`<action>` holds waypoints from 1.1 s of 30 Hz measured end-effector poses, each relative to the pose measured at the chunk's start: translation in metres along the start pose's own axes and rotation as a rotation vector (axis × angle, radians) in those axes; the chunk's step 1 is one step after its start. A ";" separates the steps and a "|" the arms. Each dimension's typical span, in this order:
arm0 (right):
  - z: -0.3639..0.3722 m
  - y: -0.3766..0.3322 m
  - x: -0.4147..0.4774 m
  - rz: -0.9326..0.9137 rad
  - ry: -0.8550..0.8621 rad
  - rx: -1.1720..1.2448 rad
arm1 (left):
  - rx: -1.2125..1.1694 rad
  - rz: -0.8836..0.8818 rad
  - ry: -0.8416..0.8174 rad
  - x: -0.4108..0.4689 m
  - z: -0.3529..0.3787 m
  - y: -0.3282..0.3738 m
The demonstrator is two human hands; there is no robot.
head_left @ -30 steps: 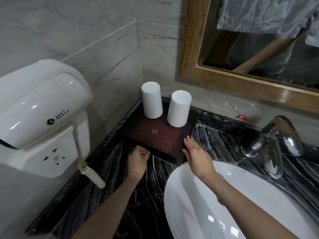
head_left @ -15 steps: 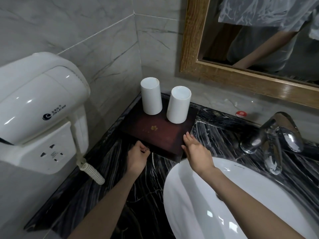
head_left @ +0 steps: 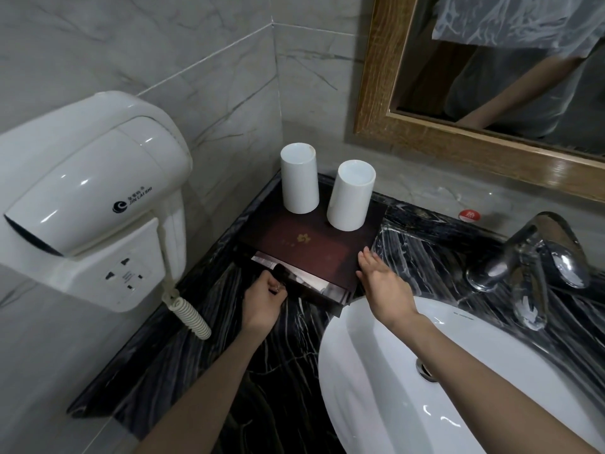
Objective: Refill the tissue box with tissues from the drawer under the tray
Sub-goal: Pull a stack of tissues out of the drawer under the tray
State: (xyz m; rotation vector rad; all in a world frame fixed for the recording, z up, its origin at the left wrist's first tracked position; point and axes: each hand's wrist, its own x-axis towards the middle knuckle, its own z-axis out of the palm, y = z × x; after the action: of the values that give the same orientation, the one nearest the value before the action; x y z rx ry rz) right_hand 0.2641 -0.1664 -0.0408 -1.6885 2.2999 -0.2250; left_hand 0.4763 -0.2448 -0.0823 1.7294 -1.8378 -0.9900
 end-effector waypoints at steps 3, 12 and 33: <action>-0.001 0.001 -0.001 -0.003 -0.007 0.001 | 0.003 -0.005 -0.013 -0.004 -0.003 -0.004; 0.000 0.002 0.000 -0.010 -0.024 -0.008 | -0.015 0.071 -0.014 -0.032 -0.018 -0.025; -0.008 0.002 0.000 -0.013 -0.102 -0.005 | 0.045 0.034 -0.022 -0.068 -0.035 -0.039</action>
State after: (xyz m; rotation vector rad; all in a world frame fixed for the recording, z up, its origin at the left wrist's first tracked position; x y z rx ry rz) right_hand 0.2601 -0.1666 -0.0337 -1.6768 2.2180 -0.1328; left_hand 0.5368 -0.1842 -0.0776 1.7139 -1.9111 -0.9646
